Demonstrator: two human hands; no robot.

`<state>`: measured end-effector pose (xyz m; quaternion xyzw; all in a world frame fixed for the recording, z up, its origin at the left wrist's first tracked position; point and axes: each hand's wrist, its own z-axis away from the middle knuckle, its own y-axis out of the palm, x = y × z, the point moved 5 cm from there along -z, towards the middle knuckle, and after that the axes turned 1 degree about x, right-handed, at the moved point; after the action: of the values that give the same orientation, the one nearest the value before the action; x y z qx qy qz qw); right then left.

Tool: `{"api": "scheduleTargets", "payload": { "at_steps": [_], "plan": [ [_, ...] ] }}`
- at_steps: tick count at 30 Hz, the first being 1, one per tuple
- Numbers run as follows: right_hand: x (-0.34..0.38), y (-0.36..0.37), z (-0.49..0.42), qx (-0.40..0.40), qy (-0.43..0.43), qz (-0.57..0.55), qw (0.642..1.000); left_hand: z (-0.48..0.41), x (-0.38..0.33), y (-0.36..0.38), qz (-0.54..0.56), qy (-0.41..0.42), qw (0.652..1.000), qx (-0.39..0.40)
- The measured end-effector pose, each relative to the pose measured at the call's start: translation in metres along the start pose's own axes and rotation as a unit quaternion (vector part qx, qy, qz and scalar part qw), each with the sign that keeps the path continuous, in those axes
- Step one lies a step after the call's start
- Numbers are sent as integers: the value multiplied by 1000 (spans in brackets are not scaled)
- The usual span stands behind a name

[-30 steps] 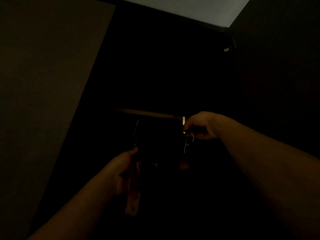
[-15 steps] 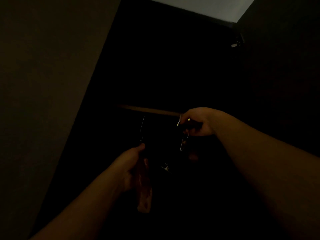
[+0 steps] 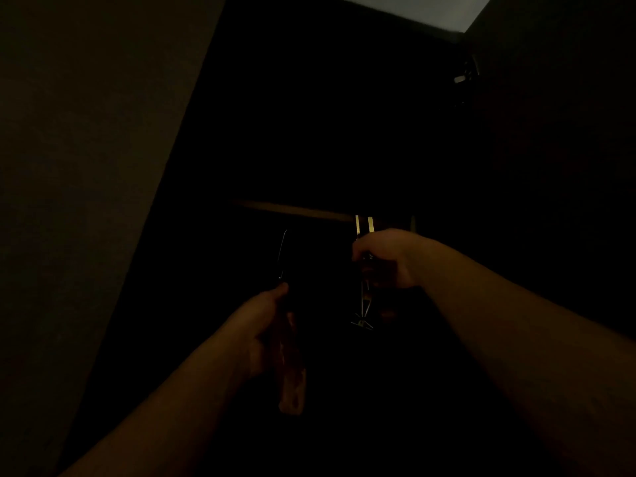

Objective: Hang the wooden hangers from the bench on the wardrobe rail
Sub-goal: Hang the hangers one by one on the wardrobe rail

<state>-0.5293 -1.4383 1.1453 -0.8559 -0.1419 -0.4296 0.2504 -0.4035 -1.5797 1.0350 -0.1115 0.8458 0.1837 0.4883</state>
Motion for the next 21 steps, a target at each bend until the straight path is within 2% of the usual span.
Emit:
{"api": "scheduleTargets", "payload": {
  "at_steps": [6,9,10,12,13,14,15,17,19,21],
  "plan": [
    [-7,-9,10,-49,10,66,997,7,-6,14,-18,-3,1000,-19],
    [-1,-13,15,-91,-35,116,989,7,-9,23,-17,-4,1000,-15],
    [4,-17,20,-128,-62,166,976,7,-10,26,-14,-3,1000,-17],
    [17,-24,41,-221,-112,305,920,6,-12,32,-19,-1,1000,-17],
    [24,-22,57,-243,-149,338,897,8,-13,37,-22,-1,1000,-16],
    [29,-16,75,-237,-185,342,891,7,-14,41,-22,-1,1000,-12],
    [32,-8,92,-203,-199,326,901,6,-15,45,-16,0,1000,-9],
    [26,13,123,-87,-132,306,939,0,-19,53,14,2,1000,-4],
    [13,30,148,14,-30,324,945,-6,-22,58,29,1,1000,-9],
    [10,33,158,32,-28,318,947,-12,-24,60,25,11,999,-41]
  ]
}}
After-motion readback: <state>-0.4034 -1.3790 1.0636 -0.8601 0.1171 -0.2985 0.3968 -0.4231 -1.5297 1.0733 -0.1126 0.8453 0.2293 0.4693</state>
